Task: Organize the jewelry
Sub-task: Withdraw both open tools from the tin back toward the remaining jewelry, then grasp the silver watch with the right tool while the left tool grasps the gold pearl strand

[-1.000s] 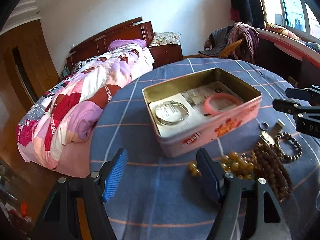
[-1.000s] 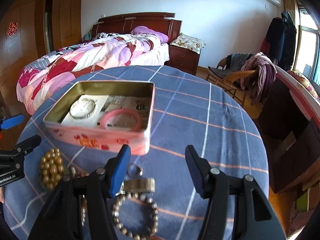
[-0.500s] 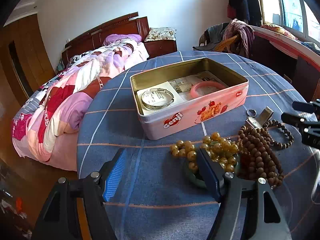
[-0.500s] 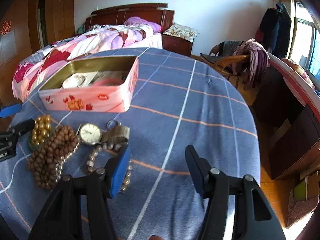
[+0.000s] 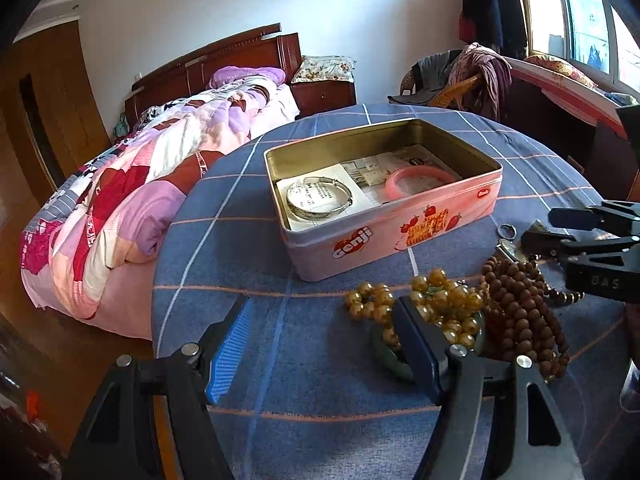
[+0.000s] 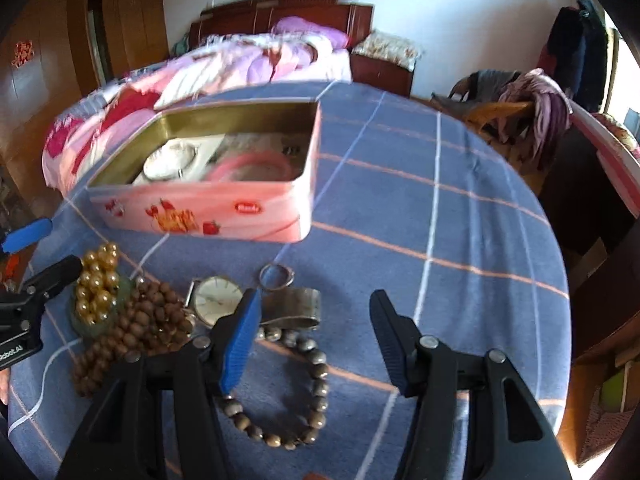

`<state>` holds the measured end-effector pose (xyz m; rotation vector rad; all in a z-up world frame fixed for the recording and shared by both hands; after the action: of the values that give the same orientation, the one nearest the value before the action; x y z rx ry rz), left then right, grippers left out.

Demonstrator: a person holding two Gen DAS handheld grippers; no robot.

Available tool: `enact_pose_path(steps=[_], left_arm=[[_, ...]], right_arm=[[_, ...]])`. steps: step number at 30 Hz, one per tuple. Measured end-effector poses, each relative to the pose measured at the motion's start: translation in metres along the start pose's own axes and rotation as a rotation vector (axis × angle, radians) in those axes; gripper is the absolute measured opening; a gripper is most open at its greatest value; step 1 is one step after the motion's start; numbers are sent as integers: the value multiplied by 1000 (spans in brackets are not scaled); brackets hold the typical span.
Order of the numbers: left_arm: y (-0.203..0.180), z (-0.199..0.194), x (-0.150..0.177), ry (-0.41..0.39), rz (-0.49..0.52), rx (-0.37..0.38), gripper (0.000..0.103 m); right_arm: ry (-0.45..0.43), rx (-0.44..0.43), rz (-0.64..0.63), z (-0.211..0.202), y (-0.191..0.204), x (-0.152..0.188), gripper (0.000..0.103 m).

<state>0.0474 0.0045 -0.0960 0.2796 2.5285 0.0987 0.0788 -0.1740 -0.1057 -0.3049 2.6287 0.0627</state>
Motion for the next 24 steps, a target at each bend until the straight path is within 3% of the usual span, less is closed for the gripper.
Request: enact_pose_path(steps=[1, 3, 16, 21, 22, 24], left_arm=[[-1, 0, 0, 0, 3, 3, 72], [-3, 1, 1, 0, 10, 4, 72], [-4, -11, -2, -30, 9, 37, 70], [-18, -12, -4, -29, 48, 71, 64], [-21, -11, -4, -25, 58, 77, 61], [-27, -4, -5, -8, 82, 96, 44]], right_arm=[[0, -11, -1, 0, -1, 0, 46], [6, -46, -5, 1, -2, 1, 25], [-139, 7, -16, -33, 0, 6, 21], [-140, 22, -2, -30, -2, 3, 21], [-139, 22, -3, -29, -1, 3, 21], [-136, 19, -10, -27, 2, 2, 21]])
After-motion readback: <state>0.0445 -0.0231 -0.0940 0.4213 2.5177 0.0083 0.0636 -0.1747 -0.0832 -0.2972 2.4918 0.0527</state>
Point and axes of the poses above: each gripper's, at about its wrist camera, not at the fingertips, and z roughly the way its jaws point, y to its left, x to its underside, the point moved 1 cm from there along z, roughly the way its jaws point, and after that the axes turned 13 degrees about y, right-handed, at the moved point
